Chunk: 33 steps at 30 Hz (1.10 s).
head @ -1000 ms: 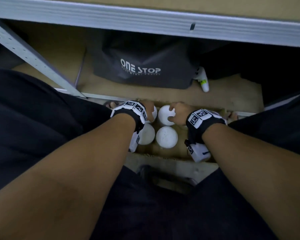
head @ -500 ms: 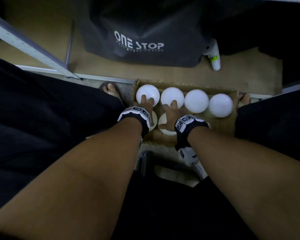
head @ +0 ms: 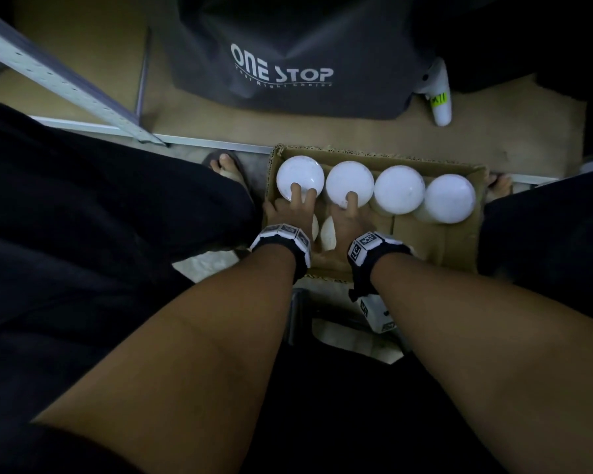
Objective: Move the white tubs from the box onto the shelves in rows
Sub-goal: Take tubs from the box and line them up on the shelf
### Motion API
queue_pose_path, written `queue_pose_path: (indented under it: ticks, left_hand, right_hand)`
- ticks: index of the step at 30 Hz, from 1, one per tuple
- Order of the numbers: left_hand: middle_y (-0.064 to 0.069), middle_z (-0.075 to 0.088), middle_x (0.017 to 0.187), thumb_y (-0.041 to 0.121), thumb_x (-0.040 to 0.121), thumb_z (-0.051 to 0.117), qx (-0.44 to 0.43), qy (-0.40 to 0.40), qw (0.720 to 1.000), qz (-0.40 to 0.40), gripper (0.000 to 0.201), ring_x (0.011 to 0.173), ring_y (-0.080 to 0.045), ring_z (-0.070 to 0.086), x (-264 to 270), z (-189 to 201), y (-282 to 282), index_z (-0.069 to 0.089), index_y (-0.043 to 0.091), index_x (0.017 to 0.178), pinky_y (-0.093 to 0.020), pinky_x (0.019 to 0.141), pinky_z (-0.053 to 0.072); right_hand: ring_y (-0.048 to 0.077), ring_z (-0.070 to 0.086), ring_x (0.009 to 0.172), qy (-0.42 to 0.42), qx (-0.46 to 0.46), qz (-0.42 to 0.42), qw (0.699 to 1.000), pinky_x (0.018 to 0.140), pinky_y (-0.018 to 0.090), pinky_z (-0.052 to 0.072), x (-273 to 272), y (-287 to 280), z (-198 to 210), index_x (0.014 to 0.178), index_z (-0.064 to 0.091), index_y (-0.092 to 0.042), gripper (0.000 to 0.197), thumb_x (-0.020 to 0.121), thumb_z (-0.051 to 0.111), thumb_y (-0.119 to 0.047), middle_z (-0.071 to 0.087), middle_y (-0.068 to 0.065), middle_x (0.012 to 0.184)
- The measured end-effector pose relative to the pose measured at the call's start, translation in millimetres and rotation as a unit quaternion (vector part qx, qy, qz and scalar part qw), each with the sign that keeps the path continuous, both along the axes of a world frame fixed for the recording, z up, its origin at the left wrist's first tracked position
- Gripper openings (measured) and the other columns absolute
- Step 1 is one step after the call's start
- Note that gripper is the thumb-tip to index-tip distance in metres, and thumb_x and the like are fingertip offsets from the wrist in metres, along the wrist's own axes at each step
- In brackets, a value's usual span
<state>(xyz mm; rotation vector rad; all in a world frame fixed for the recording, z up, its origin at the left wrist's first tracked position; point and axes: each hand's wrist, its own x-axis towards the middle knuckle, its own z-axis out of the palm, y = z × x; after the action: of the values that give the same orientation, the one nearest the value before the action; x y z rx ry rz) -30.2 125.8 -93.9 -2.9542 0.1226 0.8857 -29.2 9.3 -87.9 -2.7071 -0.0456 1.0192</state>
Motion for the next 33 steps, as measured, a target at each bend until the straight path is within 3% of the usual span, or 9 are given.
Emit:
queue_pose_path:
  ticks: [6, 9, 13, 18, 20, 22, 24, 27, 33]
  left_hand:
    - [-0.011, 0.028, 0.141, 0.034, 0.068, 0.075, -0.004, 0.029, 0.999, 0.013, 0.087, 0.109, -0.038, 0.051, 1.4, 2.2, 0.1, 0.026, 0.024, 0.138, -0.056, 0.101, 0.035]
    - [-0.009, 0.030, 0.135, 0.034, 0.062, 0.076, -0.020, 0.050, 0.998, 0.022, 0.088, 0.110, -0.038, 0.048, 4.6, 5.7, 2.6, 0.026, 0.026, 0.135, -0.054, 0.097, 0.039]
    - [-0.006, 0.026, 0.133, 0.037, 0.064, 0.075, -0.055, 0.090, 0.993, 0.046, 0.079, 0.117, -0.040, 0.040, 10.4, 17.1, 6.5, 0.028, 0.025, 0.127, -0.052, 0.089, 0.046]
    - [-0.006, 0.018, 0.151, 0.048, 0.063, 0.074, -0.041, 0.125, 0.990, 0.053, 0.096, 0.138, -0.040, 0.024, 27.8, 38.1, -4.2, 0.017, 0.032, 0.139, -0.060, 0.102, 0.037]
    - [-0.008, 0.036, 0.145, 0.053, 0.056, 0.073, -0.041, 0.104, 0.993, 0.041, 0.093, 0.132, -0.034, 0.040, 38.7, 55.2, -12.0, 0.029, 0.030, 0.135, -0.053, 0.098, 0.043]
    - [-0.007, 0.055, 0.125, 0.052, 0.053, 0.072, -0.062, 0.087, 0.994, 0.021, 0.078, 0.111, -0.032, 0.058, 47.6, 85.5, -19.0, 0.050, 0.026, 0.123, -0.045, 0.088, 0.052]
    - [-0.006, 0.052, 0.120, 0.050, 0.050, 0.072, -0.081, 0.087, 0.993, 0.023, 0.076, 0.101, -0.033, 0.060, 56.3, 112.2, -22.9, 0.051, 0.026, 0.120, -0.044, 0.083, 0.054]
    - [-0.004, 0.045, 0.124, 0.045, 0.054, 0.076, -0.121, 0.069, 0.990, 0.031, 0.076, 0.102, -0.030, 0.056, 67.0, 143.9, -30.0, 0.050, 0.028, 0.123, -0.036, 0.081, 0.050]
    - [-0.001, 0.047, 0.126, 0.044, 0.058, 0.079, -0.164, 0.015, 0.986, -0.009, 0.073, 0.106, -0.021, 0.052, 84.0, 211.7, -43.4, 0.052, 0.029, 0.125, -0.032, 0.084, 0.049]
  right_hand:
    - [0.035, 0.049, 0.112, -0.012, -0.039, 0.051, 0.998, 0.087, 0.036, 0.046, -5.1, -0.4, 4.3, 0.137, 0.040, -0.020, 0.074, 0.072, 0.076, -0.027, 0.026, 0.012, 0.142]
    - [0.042, 0.047, 0.118, 0.016, -0.040, 0.058, 0.997, 0.093, 0.044, 0.047, -0.6, -5.3, 8.7, 0.137, 0.036, -0.021, 0.070, 0.076, 0.072, -0.023, 0.021, 0.012, 0.143]
    - [0.042, 0.043, 0.121, 0.060, -0.024, 0.043, 0.997, 0.094, 0.053, 0.045, 6.4, -18.5, 17.5, 0.131, 0.035, -0.023, 0.074, 0.068, 0.075, -0.028, 0.022, 0.009, 0.136]
    - [0.043, 0.034, 0.125, 0.061, -0.048, 0.041, 0.996, 0.097, 0.051, 0.042, 19.3, -20.5, 49.3, 0.135, 0.035, -0.024, 0.087, 0.062, 0.078, -0.045, 0.024, 0.010, 0.139]
    - [0.042, 0.033, 0.129, 0.057, -0.057, 0.046, 0.996, 0.098, 0.052, 0.042, 24.4, -23.5, 66.9, 0.136, 0.035, -0.025, 0.090, 0.061, 0.077, -0.049, 0.022, 0.011, 0.145]
    - [0.040, 0.036, 0.130, 0.043, -0.056, 0.050, 0.996, 0.097, 0.048, 0.043, 29.1, -31.0, 85.3, 0.136, 0.037, -0.025, 0.085, 0.064, 0.076, -0.047, 0.026, 0.010, 0.147]
    - [0.038, 0.046, 0.122, 0.029, -0.040, 0.038, 0.998, 0.086, 0.041, 0.044, 36.0, -38.5, 104.8, 0.133, 0.042, -0.026, 0.079, 0.064, 0.077, -0.041, 0.035, 0.009, 0.141]
    - [0.032, 0.054, 0.104, -0.011, -0.022, 0.009, 1.000, 0.075, 0.036, 0.049, 43.3, -52.4, 139.2, 0.123, 0.048, -0.023, 0.078, 0.054, 0.080, -0.040, 0.048, 0.006, 0.126]
    - [0.036, 0.040, 0.117, -0.079, -0.050, -0.033, 0.995, 0.087, 0.045, 0.049, 46.6, -80.5, 209.5, 0.131, 0.044, -0.030, 0.086, 0.053, 0.079, -0.045, 0.034, 0.006, 0.131]
